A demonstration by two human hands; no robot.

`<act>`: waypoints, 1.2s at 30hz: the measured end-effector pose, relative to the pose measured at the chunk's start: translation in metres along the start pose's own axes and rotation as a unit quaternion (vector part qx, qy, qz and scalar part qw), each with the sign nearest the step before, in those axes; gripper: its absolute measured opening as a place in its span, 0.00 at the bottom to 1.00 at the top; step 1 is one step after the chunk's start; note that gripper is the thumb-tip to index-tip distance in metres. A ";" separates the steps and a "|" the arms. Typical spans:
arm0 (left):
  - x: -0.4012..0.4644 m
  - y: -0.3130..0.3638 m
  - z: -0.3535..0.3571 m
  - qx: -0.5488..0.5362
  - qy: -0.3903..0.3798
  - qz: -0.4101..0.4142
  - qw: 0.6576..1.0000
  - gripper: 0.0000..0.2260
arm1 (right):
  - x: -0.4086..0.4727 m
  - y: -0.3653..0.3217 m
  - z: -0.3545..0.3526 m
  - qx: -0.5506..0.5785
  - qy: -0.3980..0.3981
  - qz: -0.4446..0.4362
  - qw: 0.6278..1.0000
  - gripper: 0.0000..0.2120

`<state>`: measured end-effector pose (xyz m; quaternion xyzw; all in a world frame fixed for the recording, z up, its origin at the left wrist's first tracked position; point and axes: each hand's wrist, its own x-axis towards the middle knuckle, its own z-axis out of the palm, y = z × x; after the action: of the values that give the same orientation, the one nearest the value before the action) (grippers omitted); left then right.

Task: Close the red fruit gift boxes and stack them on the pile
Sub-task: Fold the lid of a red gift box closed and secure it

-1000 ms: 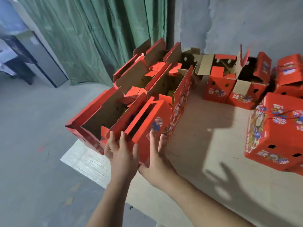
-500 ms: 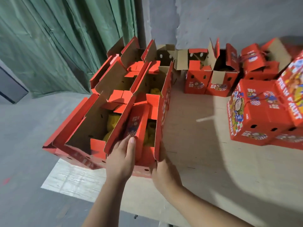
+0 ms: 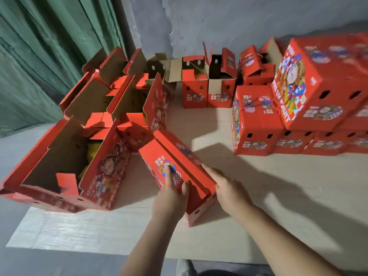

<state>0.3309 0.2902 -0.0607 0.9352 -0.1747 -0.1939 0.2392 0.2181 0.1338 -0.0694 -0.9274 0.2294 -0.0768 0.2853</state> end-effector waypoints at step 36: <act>-0.116 0.261 0.242 0.160 0.126 0.382 0.901 0.40 | -0.148 0.352 -0.212 -0.185 0.266 0.040 0.945 0.12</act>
<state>0.0621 0.0313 -0.0897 0.8389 -0.5158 0.0623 0.1625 -0.1048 -0.1595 -0.0948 -0.8999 0.3440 -0.2651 0.0401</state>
